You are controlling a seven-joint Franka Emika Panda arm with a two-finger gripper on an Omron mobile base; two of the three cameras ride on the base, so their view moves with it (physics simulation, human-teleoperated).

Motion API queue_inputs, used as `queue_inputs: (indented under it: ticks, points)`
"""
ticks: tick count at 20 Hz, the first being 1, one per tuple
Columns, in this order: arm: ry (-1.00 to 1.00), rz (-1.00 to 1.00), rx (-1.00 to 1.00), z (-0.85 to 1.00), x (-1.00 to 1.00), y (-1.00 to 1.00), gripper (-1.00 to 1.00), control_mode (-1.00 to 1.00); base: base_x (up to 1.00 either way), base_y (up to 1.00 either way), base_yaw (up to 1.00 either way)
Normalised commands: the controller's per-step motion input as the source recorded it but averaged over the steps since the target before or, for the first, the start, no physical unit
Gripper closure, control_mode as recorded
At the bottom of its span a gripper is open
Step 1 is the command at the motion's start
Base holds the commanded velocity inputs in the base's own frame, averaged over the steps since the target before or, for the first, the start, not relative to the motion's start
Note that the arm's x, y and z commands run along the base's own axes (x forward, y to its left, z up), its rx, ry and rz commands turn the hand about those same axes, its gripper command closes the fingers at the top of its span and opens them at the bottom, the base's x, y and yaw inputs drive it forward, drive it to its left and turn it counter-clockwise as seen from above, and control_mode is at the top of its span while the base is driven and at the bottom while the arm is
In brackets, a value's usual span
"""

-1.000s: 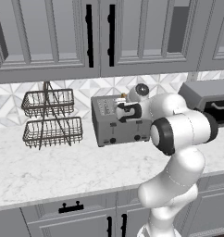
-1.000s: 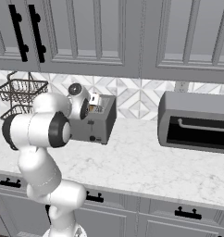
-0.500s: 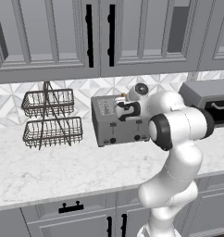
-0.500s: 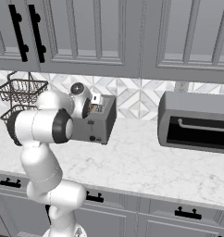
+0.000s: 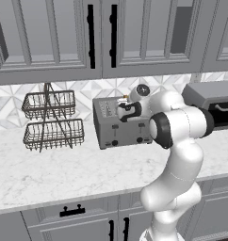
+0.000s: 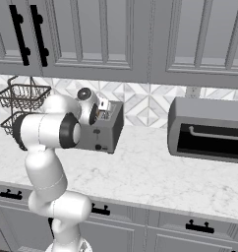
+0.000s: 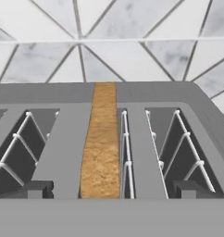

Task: Start the toaster. Once the lever pops up, take the bread to the plate on the dining counter.

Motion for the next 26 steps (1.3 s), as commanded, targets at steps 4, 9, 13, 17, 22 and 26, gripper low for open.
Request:
queue_inputs:
  ticks: [4,9,13,17,22,26]
  points:
    - [0.00,0.00,0.00,-0.09,0.21,0.00,-1.00,-1.00,0.00,0.00,0.00]
    - [0.00,0.00,0.00,-0.13,0.01,0.00,-1.00,-1.00,0.00,0.00,0.00]
    - [0.00,0.00,0.00,-0.08,0.00,0.00,1.00,-1.00,0.00,0.00,0.00]
    - [0.00,0.00,0.00,-0.01,0.00,0.00,1.00,-1.00,0.00,0.00,0.00]
    - [0.00,0.00,0.00,0.00,0.00,0.00,1.00,-1.00,0.00,0.00,0.00]
    - [0.00,0.00,0.00,0.00,-0.03,0.00,1.00,-1.00,0.00,0.00,0.00]
